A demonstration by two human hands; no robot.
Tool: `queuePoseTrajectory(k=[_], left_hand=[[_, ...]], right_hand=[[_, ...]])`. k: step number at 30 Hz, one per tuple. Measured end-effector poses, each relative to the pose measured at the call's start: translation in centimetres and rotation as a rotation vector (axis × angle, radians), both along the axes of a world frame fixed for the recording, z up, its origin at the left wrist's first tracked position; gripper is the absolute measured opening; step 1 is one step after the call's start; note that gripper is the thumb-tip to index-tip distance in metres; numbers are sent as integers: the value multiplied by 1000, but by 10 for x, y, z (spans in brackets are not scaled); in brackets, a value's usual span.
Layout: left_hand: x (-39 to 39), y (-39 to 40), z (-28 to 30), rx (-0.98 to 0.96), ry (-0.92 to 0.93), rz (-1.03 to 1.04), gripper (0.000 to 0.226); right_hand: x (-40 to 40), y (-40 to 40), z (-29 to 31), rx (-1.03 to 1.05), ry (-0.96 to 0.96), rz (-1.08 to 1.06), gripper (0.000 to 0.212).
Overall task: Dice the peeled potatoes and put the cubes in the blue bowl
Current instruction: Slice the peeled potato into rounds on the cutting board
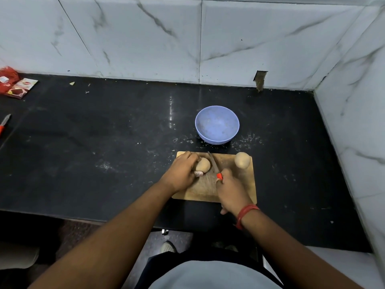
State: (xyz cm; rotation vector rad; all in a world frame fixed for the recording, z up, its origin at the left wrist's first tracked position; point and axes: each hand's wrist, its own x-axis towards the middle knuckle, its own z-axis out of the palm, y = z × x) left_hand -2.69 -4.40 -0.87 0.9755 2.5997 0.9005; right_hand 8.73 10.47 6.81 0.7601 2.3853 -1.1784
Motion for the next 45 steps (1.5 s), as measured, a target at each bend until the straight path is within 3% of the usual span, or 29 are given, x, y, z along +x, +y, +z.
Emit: queuePoseTrajectory(k=[7,11,18,22,30,39,45], left_hand=[[0,1,1,2,-6,4,40],[-1,1,1,-6,-11,9,41],[-2,1,-2,1,23,7,38],[-3,2,-1,11,17,4,38],[-3,3,-2,-6,19,13,34],[-4,3,-1,-33,-5,7,33],[-3,3,-2,-18,-3,17,36]], right_hand=[[2,-12,-3,97,7,109,20],[3,-16,-3,113,-19,145,11],[-14,-18,-2,181,-215,223,38],[-25,-13,1,88,-205,159,29],[-18,-14,3,77,-162,230,24],[-32,-18,4,84,-249,130,23],[-21,-20,3,180,-327,220,52]])
